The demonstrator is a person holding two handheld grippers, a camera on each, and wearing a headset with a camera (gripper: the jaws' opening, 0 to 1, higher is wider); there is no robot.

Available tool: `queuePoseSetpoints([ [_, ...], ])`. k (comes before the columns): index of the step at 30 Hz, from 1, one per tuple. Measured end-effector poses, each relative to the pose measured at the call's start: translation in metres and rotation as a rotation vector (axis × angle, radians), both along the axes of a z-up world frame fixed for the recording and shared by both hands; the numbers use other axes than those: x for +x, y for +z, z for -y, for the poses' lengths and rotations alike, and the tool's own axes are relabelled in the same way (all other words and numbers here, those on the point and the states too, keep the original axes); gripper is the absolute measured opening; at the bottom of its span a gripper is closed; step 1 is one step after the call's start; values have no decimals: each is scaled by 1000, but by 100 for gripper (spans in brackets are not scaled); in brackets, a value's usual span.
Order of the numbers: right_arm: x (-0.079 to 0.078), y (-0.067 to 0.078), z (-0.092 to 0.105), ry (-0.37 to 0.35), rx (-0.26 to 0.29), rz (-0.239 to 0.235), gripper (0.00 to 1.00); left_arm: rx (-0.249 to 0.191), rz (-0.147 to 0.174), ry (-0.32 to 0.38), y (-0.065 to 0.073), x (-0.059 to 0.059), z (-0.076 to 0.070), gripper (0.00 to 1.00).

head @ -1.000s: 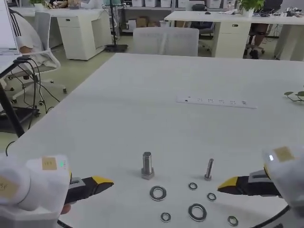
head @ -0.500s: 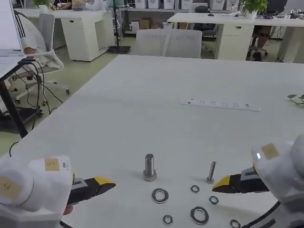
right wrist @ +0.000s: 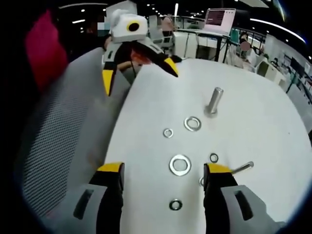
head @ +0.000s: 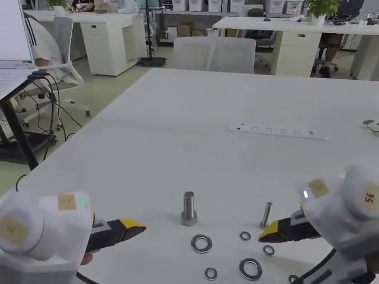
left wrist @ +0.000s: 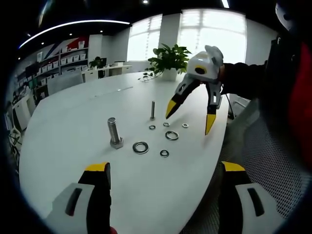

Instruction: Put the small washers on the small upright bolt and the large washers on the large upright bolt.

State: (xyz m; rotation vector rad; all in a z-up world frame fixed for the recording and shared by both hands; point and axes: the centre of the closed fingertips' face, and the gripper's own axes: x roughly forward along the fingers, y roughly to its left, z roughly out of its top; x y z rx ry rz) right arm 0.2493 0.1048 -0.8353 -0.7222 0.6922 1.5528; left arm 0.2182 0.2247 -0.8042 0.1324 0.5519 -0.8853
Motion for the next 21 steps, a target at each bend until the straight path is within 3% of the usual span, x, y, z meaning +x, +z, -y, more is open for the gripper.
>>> queuePoseSetpoints([
  [21,8,-15,-5,58,-116,-12,64,-9,1,4,0,1,1,91],
])
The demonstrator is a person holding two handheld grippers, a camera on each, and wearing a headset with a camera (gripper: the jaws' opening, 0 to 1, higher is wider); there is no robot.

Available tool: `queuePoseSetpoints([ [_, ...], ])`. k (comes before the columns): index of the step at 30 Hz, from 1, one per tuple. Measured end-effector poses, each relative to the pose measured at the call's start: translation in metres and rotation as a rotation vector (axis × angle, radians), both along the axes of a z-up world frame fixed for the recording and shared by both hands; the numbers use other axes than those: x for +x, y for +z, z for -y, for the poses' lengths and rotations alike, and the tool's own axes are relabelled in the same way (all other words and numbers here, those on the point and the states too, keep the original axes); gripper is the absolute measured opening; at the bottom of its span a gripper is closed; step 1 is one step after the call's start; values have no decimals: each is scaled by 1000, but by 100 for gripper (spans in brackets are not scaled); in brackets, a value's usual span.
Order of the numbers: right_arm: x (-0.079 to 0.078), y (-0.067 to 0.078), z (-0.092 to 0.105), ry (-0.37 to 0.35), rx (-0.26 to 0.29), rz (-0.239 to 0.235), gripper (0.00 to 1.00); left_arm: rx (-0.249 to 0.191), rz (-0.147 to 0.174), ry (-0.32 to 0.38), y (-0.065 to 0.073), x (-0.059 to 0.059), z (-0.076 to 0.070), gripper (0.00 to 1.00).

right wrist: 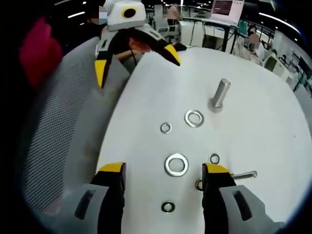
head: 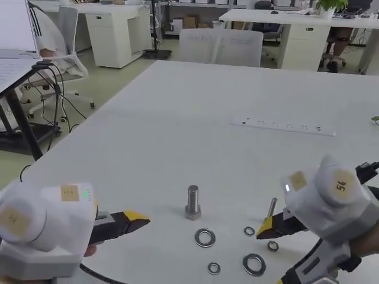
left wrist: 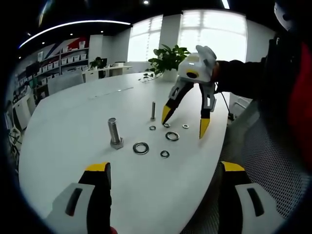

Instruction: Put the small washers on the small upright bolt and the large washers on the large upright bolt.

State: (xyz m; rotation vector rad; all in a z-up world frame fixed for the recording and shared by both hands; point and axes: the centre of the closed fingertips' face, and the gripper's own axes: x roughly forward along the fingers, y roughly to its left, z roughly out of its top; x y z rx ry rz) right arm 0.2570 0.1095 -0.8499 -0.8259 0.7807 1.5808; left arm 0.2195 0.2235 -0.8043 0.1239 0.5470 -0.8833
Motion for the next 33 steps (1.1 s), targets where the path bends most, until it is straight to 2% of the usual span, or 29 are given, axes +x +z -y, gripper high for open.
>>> queuePoseSetpoints([
  [10,5,-5,2,37,-78,4,59,-2,2,2,0,1,1,91],
  [19,9,-7,-2,68,-123,9,51,-5,1,5,0,2,1,91],
  [22,10,-11,0,81,-155,18,47,-6,2,7,0,2,1,91],
  [33,10,-19,-1,106,-206,34,39,-14,4,8,1,2,1,90],
])
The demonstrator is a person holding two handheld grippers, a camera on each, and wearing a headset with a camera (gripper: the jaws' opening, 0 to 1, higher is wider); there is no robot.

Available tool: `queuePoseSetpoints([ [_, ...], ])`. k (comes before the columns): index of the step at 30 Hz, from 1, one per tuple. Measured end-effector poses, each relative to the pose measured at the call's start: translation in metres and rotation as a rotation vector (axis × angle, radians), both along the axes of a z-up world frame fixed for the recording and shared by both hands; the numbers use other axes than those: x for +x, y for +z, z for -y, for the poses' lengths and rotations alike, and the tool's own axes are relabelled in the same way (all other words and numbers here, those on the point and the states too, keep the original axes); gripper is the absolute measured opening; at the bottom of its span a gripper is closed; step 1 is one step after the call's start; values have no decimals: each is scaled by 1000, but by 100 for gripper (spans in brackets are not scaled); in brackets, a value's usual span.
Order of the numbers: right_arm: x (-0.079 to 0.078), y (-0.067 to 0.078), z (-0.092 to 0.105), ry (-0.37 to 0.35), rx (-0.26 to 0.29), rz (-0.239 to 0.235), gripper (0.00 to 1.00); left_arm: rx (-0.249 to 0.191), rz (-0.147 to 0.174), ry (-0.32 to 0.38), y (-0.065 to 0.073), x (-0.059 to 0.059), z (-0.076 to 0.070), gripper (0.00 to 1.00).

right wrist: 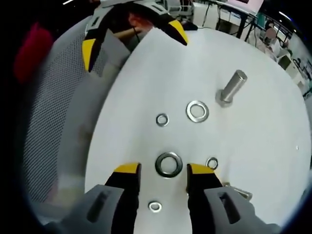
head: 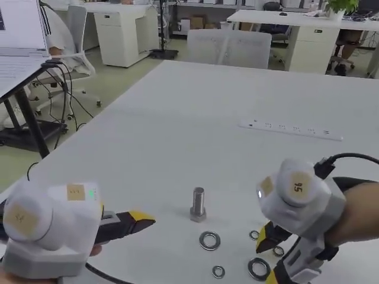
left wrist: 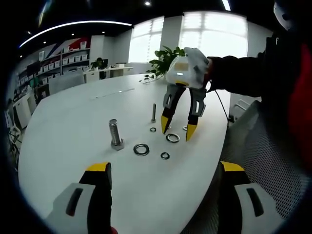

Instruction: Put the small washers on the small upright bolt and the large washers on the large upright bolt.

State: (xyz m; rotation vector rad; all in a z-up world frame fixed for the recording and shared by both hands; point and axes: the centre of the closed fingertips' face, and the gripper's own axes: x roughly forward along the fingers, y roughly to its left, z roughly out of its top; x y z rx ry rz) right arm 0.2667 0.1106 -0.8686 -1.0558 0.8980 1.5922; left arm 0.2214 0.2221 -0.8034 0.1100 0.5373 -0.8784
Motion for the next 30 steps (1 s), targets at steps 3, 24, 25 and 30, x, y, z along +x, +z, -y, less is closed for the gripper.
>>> queuePoseSetpoints([
  [3,2,-3,0,9,-23,21,37,-3,1,1,0,0,0,90],
  [24,2,-5,-1,65,-59,81,28,-19,10,5,1,-1,-2,88],
  [25,2,-5,-1,66,-64,81,28,-19,10,4,1,-1,-1,88],
  [30,3,-5,-1,70,-76,86,25,-22,12,4,2,0,-1,88],
])
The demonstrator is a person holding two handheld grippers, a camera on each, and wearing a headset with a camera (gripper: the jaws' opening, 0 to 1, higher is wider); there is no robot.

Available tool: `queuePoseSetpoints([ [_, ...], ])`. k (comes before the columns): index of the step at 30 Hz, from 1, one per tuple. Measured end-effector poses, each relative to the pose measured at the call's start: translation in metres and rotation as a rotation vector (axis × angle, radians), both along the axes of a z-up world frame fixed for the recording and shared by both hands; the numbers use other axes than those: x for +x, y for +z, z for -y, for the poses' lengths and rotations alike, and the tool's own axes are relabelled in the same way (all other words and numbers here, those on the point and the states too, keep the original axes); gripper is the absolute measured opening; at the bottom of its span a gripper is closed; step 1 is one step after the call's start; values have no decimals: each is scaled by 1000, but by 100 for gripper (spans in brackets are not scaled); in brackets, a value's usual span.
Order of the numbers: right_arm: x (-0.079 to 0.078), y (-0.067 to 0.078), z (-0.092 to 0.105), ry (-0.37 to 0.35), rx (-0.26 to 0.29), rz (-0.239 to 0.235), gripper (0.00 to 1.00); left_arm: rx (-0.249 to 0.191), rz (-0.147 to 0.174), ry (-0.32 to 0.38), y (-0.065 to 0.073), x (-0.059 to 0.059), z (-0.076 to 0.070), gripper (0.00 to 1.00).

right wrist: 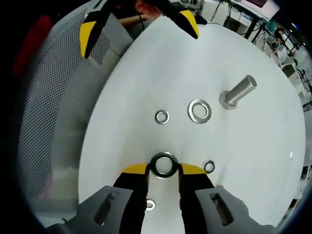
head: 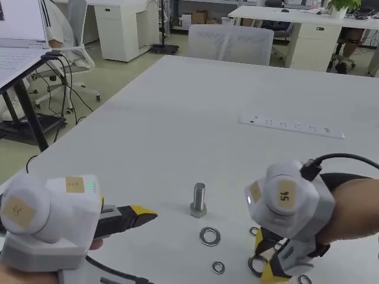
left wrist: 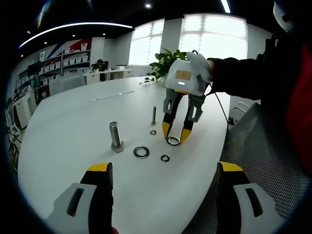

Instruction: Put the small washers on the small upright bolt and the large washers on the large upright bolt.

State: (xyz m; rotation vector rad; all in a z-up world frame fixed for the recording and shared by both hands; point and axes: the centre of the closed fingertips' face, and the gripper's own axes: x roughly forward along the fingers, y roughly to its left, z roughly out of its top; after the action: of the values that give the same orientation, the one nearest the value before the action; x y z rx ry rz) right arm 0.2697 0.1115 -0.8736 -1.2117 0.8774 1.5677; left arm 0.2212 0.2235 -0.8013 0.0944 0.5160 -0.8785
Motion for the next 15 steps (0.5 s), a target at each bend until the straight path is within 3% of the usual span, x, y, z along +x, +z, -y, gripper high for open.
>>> queuePoseSetpoints([
  [15,0,-1,-1,-8,-61,21,25,10,12,0,1,2,1,87],
])
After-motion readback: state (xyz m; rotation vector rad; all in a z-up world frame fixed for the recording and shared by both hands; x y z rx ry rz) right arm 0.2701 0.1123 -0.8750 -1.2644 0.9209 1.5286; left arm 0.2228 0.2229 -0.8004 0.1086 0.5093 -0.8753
